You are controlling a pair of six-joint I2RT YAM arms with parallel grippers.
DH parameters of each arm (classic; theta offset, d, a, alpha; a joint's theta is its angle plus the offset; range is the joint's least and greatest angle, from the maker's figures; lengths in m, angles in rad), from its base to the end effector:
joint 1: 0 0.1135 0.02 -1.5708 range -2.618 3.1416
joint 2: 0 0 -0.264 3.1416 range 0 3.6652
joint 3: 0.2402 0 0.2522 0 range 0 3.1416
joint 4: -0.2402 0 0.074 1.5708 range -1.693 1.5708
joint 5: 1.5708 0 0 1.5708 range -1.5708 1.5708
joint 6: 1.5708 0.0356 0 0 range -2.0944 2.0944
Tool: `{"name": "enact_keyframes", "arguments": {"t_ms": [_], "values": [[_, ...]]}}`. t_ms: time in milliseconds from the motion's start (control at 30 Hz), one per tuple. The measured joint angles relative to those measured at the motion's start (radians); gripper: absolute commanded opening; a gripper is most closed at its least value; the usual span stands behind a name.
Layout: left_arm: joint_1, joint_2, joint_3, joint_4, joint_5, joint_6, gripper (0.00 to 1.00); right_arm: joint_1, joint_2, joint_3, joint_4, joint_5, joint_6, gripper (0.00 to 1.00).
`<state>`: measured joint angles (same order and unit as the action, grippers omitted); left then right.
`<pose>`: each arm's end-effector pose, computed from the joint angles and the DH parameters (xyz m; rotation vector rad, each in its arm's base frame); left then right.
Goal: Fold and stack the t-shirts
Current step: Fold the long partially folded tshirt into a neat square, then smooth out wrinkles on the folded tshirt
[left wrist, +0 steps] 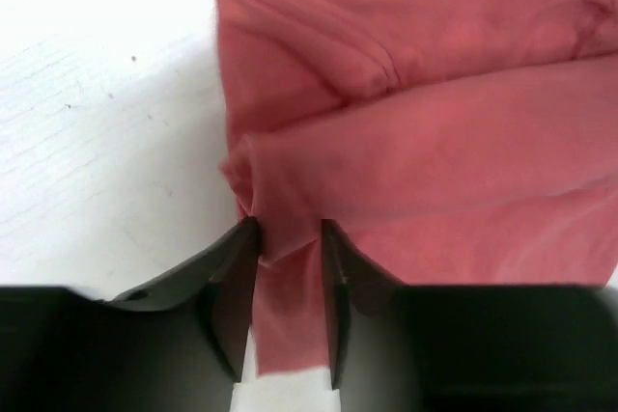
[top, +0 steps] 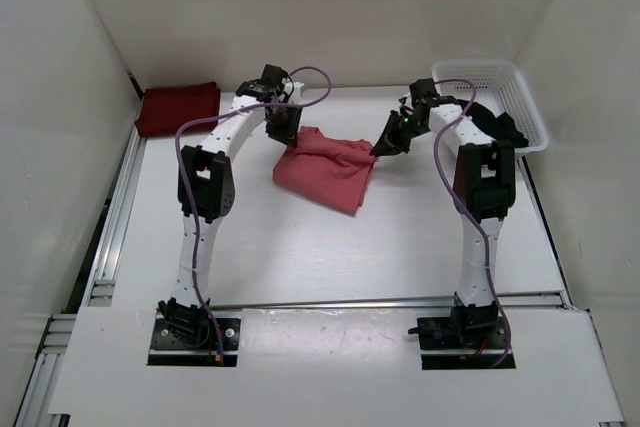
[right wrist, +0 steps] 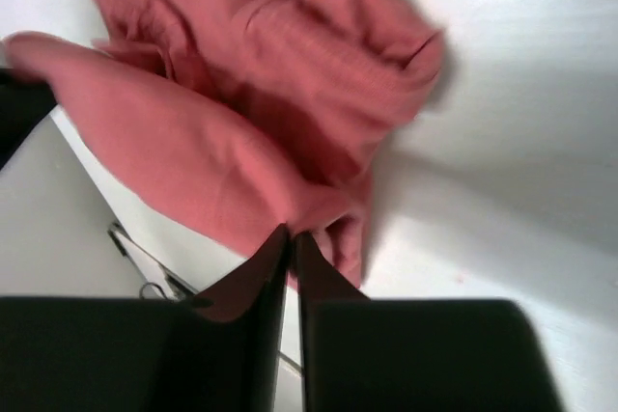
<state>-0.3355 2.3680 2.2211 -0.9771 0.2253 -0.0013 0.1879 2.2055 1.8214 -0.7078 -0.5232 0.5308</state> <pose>0.4761 -0.1744 0.2234 0.5195 2.6612 -0.4055 0.4628 0.1061 0.1969 0.2902 2.7230 0.9195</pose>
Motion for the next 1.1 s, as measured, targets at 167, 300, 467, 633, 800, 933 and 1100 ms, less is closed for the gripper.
{"name": "enact_keyframes", "arguments": {"t_ms": [167, 300, 467, 633, 800, 933, 1100], "values": [[0.007, 0.047, 0.03, 0.04, -0.055, 0.006, 0.98, -0.025, 0.06, 0.085, 0.032, 0.022, 0.023, 0.59], [0.05, 0.028, 0.034, 0.057, -0.084, 0.001, 1.0, -0.033, 0.018, 0.071, 0.064, 0.084, 0.013, 0.68], [0.141, -0.152, -0.179, 0.092, -0.069, 0.0, 1.0, -0.022, -0.222, -0.224, 0.086, 0.151, -0.008, 0.69], [0.114, -0.261, -0.365, 0.085, -0.015, 0.001, 1.0, 0.084, -0.315, -0.433, 0.102, 0.129, -0.024, 0.72], [0.028, -0.194, -0.388, 0.085, 0.027, 0.001, 0.92, 0.154, -0.267, -0.484, 0.132, 0.091, -0.006, 0.72], [0.017, -0.135, -0.389, 0.087, 0.026, -0.003, 0.64, 0.154, -0.248, -0.49, 0.159, 0.08, 0.007, 0.72], [0.031, -0.116, -0.396, 0.093, 0.039, -0.008, 0.39, 0.167, -0.221, -0.51, 0.191, 0.06, 0.022, 0.7]]}}
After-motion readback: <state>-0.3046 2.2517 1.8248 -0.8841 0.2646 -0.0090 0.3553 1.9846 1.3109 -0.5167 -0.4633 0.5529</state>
